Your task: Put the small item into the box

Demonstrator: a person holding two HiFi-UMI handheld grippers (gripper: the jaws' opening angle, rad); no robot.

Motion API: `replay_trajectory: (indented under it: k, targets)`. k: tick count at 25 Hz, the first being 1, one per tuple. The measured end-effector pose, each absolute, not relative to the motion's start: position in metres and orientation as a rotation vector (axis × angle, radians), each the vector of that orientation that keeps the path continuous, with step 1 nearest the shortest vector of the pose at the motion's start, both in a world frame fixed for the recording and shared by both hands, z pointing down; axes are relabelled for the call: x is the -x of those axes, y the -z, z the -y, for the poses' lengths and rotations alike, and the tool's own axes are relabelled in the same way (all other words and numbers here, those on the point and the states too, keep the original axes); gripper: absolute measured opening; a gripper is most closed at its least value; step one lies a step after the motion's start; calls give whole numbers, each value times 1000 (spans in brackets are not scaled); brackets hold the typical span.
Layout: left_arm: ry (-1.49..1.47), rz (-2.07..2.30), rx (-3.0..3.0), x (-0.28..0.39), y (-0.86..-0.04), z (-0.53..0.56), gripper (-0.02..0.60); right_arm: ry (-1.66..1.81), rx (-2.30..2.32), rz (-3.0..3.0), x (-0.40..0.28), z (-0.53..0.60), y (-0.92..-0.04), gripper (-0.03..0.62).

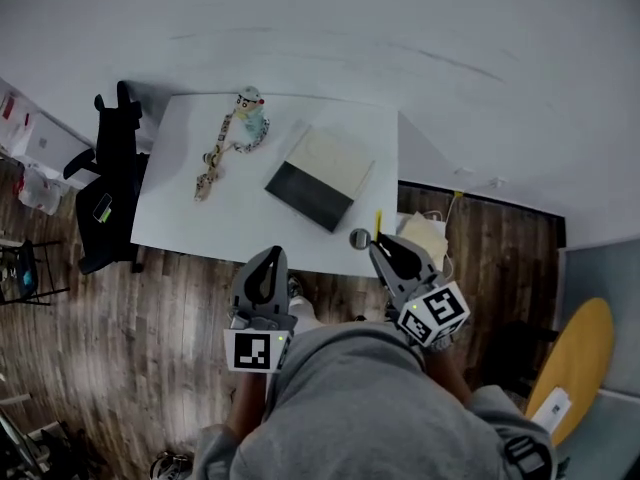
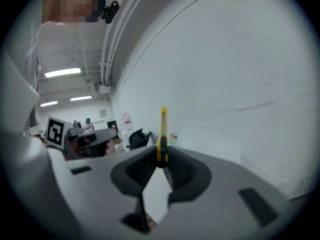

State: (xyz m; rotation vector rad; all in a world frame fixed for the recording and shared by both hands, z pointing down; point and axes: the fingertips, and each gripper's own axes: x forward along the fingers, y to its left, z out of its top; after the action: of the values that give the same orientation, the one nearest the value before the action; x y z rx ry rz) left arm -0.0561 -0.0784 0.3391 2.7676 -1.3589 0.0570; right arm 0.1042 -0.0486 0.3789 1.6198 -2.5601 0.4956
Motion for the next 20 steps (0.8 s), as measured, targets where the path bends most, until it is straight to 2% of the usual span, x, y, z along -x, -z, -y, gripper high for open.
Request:
replay_trajectory:
  k: [20]
  targets:
    - [-91, 1043, -2871, 78, -363, 162, 32, -535, -1754, 2351, -57, 116, -411, 89]
